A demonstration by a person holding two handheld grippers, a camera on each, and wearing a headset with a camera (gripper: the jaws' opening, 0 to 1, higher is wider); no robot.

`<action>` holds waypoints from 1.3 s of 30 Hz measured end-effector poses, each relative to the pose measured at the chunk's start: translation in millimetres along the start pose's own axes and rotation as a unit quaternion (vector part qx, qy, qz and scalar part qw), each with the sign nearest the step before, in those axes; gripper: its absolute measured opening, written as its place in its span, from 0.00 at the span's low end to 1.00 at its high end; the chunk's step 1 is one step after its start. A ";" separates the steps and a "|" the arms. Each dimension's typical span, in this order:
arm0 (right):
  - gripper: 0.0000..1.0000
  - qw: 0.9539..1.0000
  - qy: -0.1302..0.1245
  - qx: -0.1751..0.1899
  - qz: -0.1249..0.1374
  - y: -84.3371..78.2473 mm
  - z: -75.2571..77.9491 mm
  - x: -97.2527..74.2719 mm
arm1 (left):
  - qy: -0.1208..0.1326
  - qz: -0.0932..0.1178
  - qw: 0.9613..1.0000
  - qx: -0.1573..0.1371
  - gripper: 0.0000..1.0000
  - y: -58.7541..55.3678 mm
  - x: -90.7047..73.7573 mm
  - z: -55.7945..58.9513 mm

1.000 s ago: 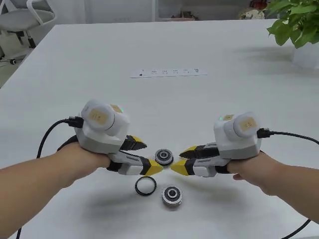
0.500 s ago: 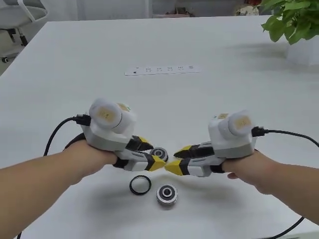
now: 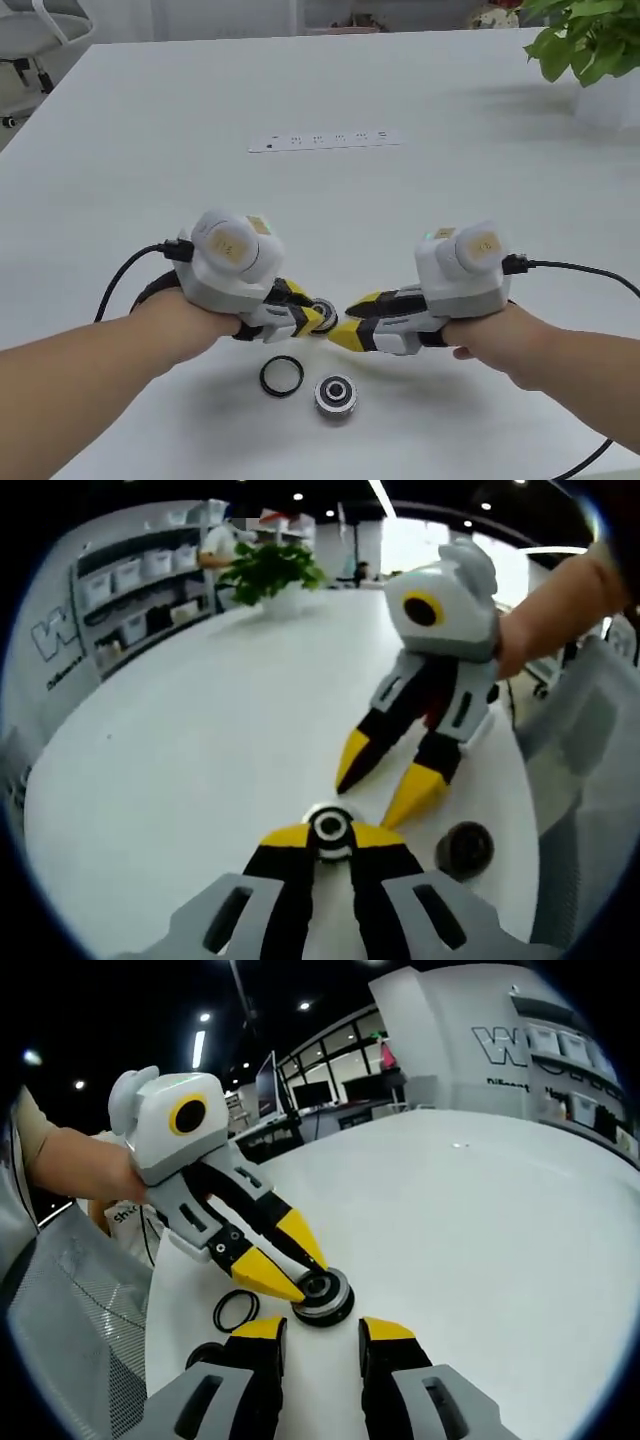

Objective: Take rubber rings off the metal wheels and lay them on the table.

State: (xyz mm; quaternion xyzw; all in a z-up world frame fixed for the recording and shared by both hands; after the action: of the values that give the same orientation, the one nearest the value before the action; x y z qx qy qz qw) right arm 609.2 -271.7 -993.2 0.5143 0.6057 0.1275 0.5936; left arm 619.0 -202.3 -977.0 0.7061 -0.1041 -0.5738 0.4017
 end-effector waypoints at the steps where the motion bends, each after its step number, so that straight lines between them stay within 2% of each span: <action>1: 0.27 1.000 0.000 -0.003 0.000 0.8 -0.2 0.7 | 0.001 0.002 1.000 -0.002 0.14 -0.6 -0.1 -0.3; 21: 0.23 0.999 -0.007 -0.038 -0.006 3.2 -1.0 10.4 | 0.014 -0.001 1.000 -0.015 0.14 -1.5 -0.6 2.7; 26: 0.17 0.999 -0.003 -0.039 -0.010 0.5 -2.4 8.5 | 0.015 -0.001 1.000 -0.019 0.14 -1.9 -0.7 2.8; 39: 0.10 0.999 -0.010 -0.040 -0.012 -2.6 -0.4 6.0 | 0.018 0.000 1.000 -0.025 0.14 -2.4 -1.0 2.7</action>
State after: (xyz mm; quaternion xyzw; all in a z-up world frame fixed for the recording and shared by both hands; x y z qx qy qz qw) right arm 609.0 -268.0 -998.6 0.4841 0.6005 0.1396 0.6209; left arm 615.5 -201.3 -978.0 0.7059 -0.0828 -0.5634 0.4212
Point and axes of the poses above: the centre of the closed fingertips' face, and the gripper's own axes: x roughly forward along the fingers, z roughly to its right, y roughly out of its top, the point moved 4 cm from there along -x, roughly backward along the fingers, and after that the axes turned 6 degrees about -z, right-handed, at the moved point
